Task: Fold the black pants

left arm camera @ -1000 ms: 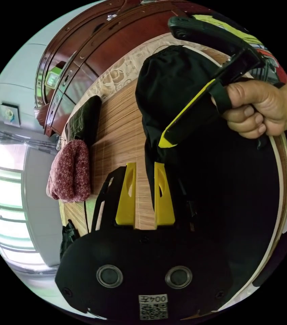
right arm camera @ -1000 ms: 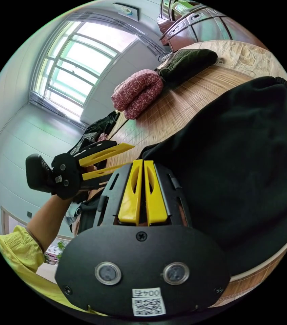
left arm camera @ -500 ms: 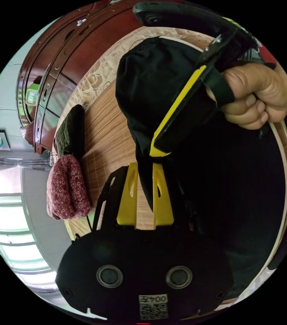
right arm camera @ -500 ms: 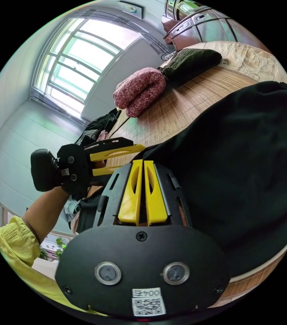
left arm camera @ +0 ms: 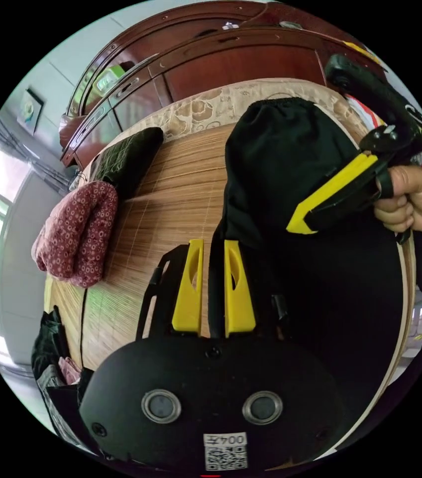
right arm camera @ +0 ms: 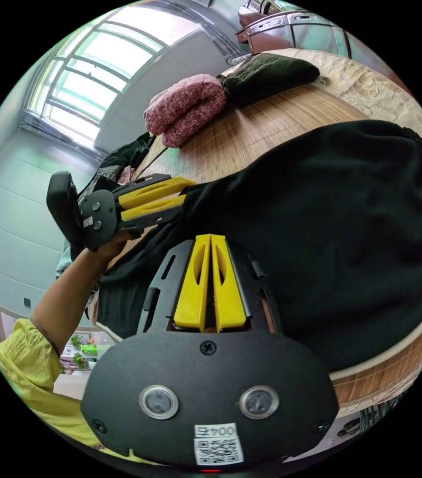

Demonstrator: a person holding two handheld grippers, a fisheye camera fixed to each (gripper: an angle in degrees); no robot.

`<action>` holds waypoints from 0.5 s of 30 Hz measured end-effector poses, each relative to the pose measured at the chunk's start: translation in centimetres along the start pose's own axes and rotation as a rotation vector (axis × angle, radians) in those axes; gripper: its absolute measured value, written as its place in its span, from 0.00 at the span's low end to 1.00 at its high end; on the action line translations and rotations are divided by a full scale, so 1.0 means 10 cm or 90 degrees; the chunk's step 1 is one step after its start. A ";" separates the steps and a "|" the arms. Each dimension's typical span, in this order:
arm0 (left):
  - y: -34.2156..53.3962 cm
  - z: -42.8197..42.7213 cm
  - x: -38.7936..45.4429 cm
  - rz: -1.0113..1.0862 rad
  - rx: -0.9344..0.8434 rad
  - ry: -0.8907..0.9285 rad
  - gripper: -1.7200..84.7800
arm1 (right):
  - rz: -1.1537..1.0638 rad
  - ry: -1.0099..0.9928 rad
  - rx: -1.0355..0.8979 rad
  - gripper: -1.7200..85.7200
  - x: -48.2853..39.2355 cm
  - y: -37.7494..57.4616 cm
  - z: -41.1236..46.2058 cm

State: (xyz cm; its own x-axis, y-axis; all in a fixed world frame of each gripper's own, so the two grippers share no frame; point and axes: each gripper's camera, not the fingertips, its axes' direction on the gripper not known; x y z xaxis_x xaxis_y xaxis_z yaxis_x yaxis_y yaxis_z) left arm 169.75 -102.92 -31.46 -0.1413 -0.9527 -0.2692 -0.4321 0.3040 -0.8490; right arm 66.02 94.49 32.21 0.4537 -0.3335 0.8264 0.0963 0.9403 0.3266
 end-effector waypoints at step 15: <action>0.27 -0.17 -2.38 -0.406 -0.005 0.359 0.05 | -0.089 0.059 -0.099 0.01 -0.38 0.19 0.43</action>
State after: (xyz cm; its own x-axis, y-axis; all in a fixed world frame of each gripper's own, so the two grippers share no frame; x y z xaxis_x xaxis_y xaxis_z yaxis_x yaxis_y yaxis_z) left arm 170.46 -79.46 -26.61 -0.2902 -0.7975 0.5290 -0.5861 -0.2889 -0.7570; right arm 60.67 97.29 31.65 0.5057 -0.4596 0.7301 0.2963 0.8873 0.3534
